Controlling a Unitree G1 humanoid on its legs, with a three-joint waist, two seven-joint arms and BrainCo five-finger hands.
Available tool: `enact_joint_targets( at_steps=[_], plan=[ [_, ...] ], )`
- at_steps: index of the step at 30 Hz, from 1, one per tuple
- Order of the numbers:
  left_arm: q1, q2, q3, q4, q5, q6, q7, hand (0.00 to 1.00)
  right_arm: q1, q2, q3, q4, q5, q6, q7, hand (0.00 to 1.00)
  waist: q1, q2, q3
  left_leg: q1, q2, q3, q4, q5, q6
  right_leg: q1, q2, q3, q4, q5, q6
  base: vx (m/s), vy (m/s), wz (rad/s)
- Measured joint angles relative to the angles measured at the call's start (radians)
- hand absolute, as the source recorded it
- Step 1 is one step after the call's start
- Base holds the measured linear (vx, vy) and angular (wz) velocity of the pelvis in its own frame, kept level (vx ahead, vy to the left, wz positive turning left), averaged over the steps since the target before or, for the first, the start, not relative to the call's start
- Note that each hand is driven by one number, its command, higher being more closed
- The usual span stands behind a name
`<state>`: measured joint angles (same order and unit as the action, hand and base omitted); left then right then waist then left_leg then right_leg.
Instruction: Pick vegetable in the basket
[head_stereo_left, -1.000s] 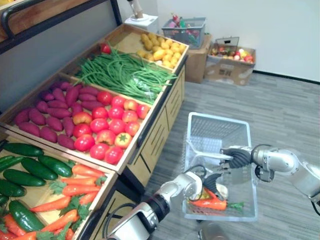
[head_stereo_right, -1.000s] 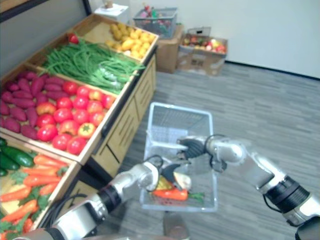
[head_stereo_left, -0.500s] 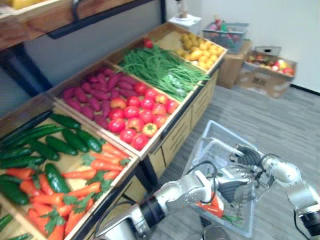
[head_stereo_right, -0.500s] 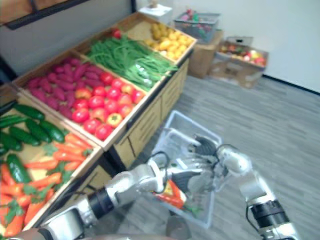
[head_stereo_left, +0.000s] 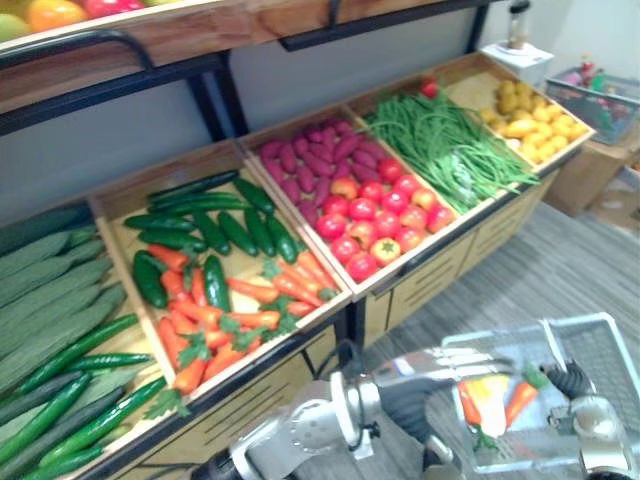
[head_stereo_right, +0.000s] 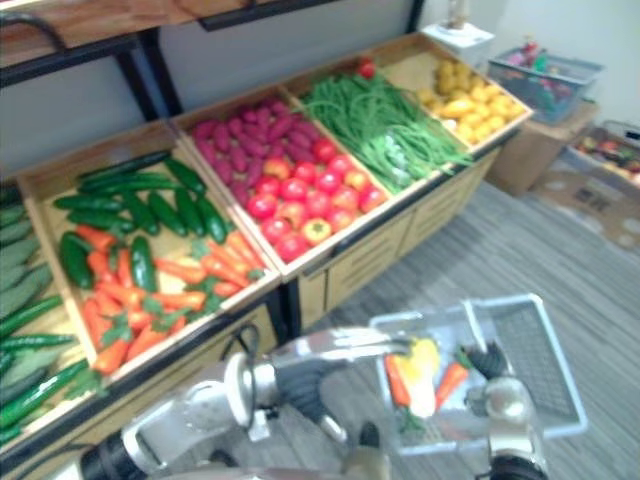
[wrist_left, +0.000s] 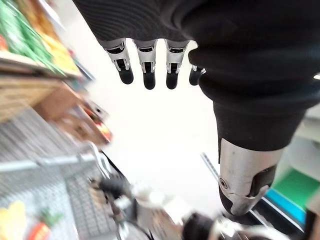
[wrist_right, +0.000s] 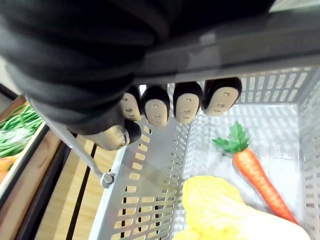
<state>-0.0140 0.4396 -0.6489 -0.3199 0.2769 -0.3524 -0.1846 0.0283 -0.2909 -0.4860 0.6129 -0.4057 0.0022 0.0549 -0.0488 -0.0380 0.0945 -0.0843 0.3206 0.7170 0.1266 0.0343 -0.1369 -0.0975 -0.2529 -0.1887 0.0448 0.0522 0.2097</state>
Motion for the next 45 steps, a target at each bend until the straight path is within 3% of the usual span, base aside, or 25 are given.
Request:
enact_joint_targets(
  at_steps=[4,7,8,12,15,22,27,34,36,45],
  plan=[
    [0.156,-0.059,0.266,0.025,0.0,0.015,0.047,0.0,0.05,0.061,-0.035,0.099,0.067,-0.001,-0.043,1.0,0.005,-0.003,-0.005,0.001,-0.053,-0.081,-0.136,0.084,0.007,0.027,0.0,-0.077,-0.027,-0.01,-0.001,0.03,0.0,0.61],
    [0.215,-0.173,0.485,0.099,0.0,0.039,0.116,0.0,0.079,0.083,-0.061,0.204,0.076,-0.01,-0.068,1.0,0.029,0.002,-0.011,0.0,-0.082,-0.137,-0.223,0.15,0.018,0.041,0.008,-0.134,-0.031,-0.008,-0.009,0.06,-0.001,0.52],
    [0.235,-0.226,0.592,0.147,0.002,0.055,0.149,0.0,0.078,0.086,-0.08,0.264,0.094,-0.018,-0.073,1.0,0.031,-0.008,-0.011,-0.002,-0.086,-0.166,-0.223,0.154,0.024,0.062,0.007,-0.158,-0.034,-0.011,-0.011,0.07,-0.002,0.46],
    [0.252,-0.297,0.816,0.278,0.024,0.108,0.251,0.0,0.09,0.108,-0.155,0.381,0.149,-0.029,-0.111,1.0,0.045,-0.033,-0.032,-0.003,-0.097,-0.244,-0.223,0.155,0.024,0.116,0.003,-0.223,-0.032,-0.042,-0.022,0.05,-0.015,0.55],
    [0.252,-0.336,0.967,0.395,0.023,0.158,0.325,0.0,0.109,0.115,-0.176,0.427,0.193,-0.029,-0.124,1.0,0.05,-0.03,-0.057,-0.021,-0.106,-0.302,-0.229,0.152,0.021,0.139,0.001,-0.275,-0.023,-0.072,-0.031,0.0,-0.013,0.54],
    [0.251,-0.356,1.207,0.729,0.053,0.203,0.496,0.0,0.12,0.134,-0.175,0.464,0.258,-0.033,-0.14,1.0,0.055,-0.006,-0.094,-0.036,-0.121,-0.37,-0.23,0.149,0.025,0.176,-0.001,-0.337,-0.026,-0.094,-0.035,0.01,-0.012,0.27],
    [0.256,-0.364,1.285,0.954,0.041,0.249,0.556,0.0,0.118,0.162,-0.174,0.464,0.268,-0.037,-0.162,1.0,0.058,-0.012,-0.099,-0.035,-0.122,-0.373,-0.23,0.147,0.022,0.181,0.0,-0.343,-0.029,-0.097,-0.036,0.01,-0.009,0.04],
    [0.256,-0.378,1.315,1.208,0.051,0.282,0.57,0.0,0.108,0.176,-0.154,0.487,0.289,-0.04,-0.184,1.0,0.053,-0.025,-0.103,-0.019,-0.121,-0.36,-0.23,0.14,0.015,0.189,0.001,-0.328,-0.034,-0.097,-0.037,0.01,-0.011,-0.06],
    [0.256,-0.379,1.313,1.264,0.061,0.314,0.569,0.0,0.106,0.176,-0.131,0.501,0.291,-0.059,-0.192,1.0,0.053,-0.027,-0.105,-0.002,-0.118,-0.34,-0.23,0.134,0.013,0.19,0.0,-0.31,-0.034,-0.097,-0.037,0.01,-0.02,-0.23],
    [0.246,-0.371,1.205,1.335,0.087,0.339,0.449,0.0,0.1,0.178,-0.053,0.505,0.288,-0.059,-0.198,1.0,0.05,-0.03,-0.103,0.02,-0.116,-0.313,-0.23,0.125,0.009,0.189,-0.003,-0.281,-0.033,-0.098,-0.038,0.0,-0.009,-0.08]
  ],
)
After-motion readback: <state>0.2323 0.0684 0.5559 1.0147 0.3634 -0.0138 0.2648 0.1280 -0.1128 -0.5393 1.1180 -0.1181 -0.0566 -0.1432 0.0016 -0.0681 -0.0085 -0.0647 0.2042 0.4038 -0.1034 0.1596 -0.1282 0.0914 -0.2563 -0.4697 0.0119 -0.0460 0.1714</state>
